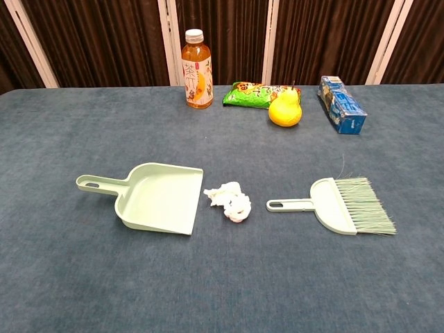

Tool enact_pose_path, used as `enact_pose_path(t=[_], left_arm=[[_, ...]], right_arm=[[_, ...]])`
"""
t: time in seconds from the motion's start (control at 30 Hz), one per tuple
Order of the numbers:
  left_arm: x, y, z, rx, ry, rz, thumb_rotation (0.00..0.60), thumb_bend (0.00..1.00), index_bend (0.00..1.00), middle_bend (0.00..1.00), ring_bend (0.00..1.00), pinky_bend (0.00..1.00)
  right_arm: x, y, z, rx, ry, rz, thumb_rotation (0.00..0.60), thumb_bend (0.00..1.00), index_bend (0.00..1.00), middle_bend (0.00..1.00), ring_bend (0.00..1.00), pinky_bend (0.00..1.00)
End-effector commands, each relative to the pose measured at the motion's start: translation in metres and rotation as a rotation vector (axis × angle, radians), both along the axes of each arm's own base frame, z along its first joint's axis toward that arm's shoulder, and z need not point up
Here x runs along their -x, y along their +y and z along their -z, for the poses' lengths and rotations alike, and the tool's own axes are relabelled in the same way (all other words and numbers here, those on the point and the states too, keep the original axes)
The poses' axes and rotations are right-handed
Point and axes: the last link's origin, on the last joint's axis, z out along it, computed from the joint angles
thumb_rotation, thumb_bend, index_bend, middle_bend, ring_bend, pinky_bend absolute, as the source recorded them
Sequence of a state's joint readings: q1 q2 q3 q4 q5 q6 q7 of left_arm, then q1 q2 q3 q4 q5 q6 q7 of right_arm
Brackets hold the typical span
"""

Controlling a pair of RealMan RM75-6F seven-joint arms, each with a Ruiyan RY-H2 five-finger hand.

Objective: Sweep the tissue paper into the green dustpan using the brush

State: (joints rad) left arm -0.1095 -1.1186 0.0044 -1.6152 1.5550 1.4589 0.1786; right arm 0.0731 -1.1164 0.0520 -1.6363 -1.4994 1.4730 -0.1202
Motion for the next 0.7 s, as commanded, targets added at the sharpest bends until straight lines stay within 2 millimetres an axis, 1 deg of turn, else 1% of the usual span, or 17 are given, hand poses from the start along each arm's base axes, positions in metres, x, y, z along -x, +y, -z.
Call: enact_pose_path(t=[0.03, 0.3, 0.43, 0.5, 0.53, 0.6, 0.63, 0.67, 0.7], left_arm=[[0.0, 0.0, 0.0, -0.001, 0.002, -0.002, 0.6, 0.0, 0.0, 0.0, 0.0, 0.0], [0.0, -0.001, 0.0, 0.002, 0.0, -0.007, 0.6, 0.0, 0.0, 0.0, 0.0, 0.0], [0.0, -0.001, -0.001, 0.0, -0.001, -0.007, 0.6, 0.0, 0.0, 0.0, 0.0, 0.0], [-0.001, -0.001, -0.001, -0.001, -0.002, -0.004, 0.6, 0.0, 0.0, 0.0, 0.0, 0.0], [-0.001, -0.001, -0.001, -0.002, -0.002, -0.003, 0.6, 0.0, 0.0, 0.0, 0.0, 0.0], [0.0, -0.001, -0.001, -0.002, -0.003, -0.004, 0.6, 0.0, 0.0, 0.0, 0.0, 0.0], [0.0, -0.001, 0.0, 0.001, -0.002, -0.008, 0.6, 0.0, 0.0, 0.0, 0.0, 0.0], [0.0, -0.001, 0.0, 0.003, 0.001, -0.011, 0.6, 0.0, 0.0, 0.0, 0.0, 0.0], [0.0, -0.001, 0.0, 0.005, 0.005, -0.012, 0.6, 0.0, 0.0, 0.0, 0.0, 0.0]], right_arm=[[0.0, 0.0, 0.0, -0.002, -0.002, -0.001, 0.6, 0.39, 0.0, 0.0, 0.0, 0.0], [-0.001, 0.001, 0.001, -0.018, -0.003, 0.002, 0.6, 0.39, 0.0, 0.0, 0.0, 0.0], [-0.006, -0.003, 0.004, -0.041, -0.015, -0.012, 0.6, 0.39, 0.0, 0.0, 0.0, 0.0], [-0.011, -0.008, 0.006, -0.052, -0.027, -0.029, 0.6, 0.39, 0.0, 0.02, 0.01, 0.0], [-0.015, -0.012, 0.007, -0.055, -0.037, -0.039, 0.6, 0.39, 0.0, 0.05, 0.04, 0.0], [-0.023, -0.022, 0.012, -0.063, -0.063, -0.062, 0.6, 0.39, 0.0, 0.14, 0.13, 0.07], [-0.028, -0.03, 0.016, -0.072, -0.081, -0.075, 0.6, 0.39, 0.0, 0.2, 0.19, 0.16], [-0.031, -0.036, 0.019, -0.079, -0.089, -0.082, 0.6, 0.39, 0.0, 0.26, 0.26, 0.28], [-0.035, -0.041, 0.022, -0.088, -0.095, -0.088, 0.6, 0.39, 0.0, 0.31, 0.32, 0.37]])
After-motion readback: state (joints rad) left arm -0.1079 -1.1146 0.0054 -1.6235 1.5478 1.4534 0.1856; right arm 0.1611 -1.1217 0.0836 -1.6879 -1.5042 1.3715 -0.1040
